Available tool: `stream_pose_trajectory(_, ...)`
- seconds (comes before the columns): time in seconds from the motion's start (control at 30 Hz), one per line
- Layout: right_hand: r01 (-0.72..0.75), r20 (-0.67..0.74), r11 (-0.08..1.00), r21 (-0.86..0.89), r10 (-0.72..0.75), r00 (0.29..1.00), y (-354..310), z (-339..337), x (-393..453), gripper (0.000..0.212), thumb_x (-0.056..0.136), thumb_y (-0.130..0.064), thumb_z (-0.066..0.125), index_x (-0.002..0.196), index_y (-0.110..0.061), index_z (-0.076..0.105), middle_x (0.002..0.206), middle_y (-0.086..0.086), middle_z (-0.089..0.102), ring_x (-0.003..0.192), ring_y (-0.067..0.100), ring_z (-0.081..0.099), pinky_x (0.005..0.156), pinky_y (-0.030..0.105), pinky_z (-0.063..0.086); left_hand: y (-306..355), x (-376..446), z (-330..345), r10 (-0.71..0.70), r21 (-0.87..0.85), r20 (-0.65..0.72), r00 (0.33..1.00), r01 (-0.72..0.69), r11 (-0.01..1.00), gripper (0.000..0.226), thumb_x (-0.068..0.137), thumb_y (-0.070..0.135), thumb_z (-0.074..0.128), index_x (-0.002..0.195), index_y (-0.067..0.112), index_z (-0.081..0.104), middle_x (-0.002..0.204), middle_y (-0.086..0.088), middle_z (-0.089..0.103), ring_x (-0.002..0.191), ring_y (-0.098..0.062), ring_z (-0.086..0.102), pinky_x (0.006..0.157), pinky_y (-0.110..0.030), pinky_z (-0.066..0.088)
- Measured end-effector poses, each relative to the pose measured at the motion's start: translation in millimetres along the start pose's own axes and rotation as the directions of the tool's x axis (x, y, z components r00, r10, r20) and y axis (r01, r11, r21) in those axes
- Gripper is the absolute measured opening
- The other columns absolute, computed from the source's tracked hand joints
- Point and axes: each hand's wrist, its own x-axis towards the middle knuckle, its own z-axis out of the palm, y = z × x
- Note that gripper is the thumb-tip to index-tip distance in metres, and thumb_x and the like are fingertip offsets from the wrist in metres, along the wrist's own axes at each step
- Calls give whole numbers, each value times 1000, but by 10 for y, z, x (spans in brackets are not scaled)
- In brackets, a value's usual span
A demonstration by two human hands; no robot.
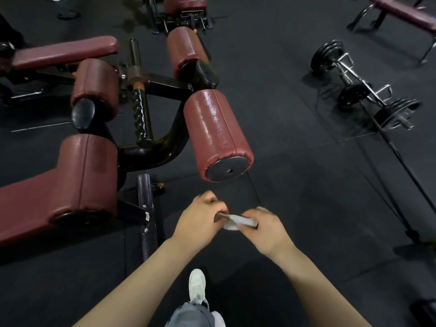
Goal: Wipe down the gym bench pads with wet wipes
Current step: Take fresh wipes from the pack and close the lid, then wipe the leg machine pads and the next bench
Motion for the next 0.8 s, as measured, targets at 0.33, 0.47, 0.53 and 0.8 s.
stream_pose_trajectory(0.33, -230, -128, 850, 475, 325, 937, 134, -489, 260, 12, 91, -26, 57, 98, -16, 57, 93, 6, 63, 84, 21, 64, 80, 37, 57, 422, 201, -439, 87, 88, 363, 928, -127, 988, 39, 97, 44, 53, 132, 29, 48, 119, 12, 60, 105, -10, 57, 88, -31, 49)
stream_pose_trajectory(0.47, -220, -198, 876, 428, 329, 923, 43, -708, 402, 25, 95, -23, 49, 117, -20, 58, 105, 0, 66, 92, 17, 64, 79, 37, 55, 812, 215, -894, 268, -66, 254, 929, -260, 963, 19, 97, 35, 54, 114, 34, 61, 95, 14, 66, 79, -2, 59, 72, -21, 49)
stream_pose_trajectory(0.53, -164, -231, 908, 386, 268, 935, -84, -848, 535, 28, 97, -23, 46, 117, -21, 65, 105, -2, 69, 96, 17, 64, 83, 37, 53, 879, 337, -1098, 332, -91, 100, 938, -323, 942, 16, 96, 31, 53, 109, 34, 63, 87, 12, 66, 74, -5, 59, 68, -23, 50)
stream_pose_trajectory(0.8, 78, -359, 977, 198, -1, 933, -1133, -1188, 1569, 30, 99, -15, 42, 116, -7, 66, 114, 10, 67, 94, 18, 57, 75, 29, 41, 379, 1163, -1510, 181, 278, -218, 959, -117, 954, 40, 98, 32, 49, 136, 24, 54, 146, 6, 48, 140, -19, 34, 112, -41, 27)
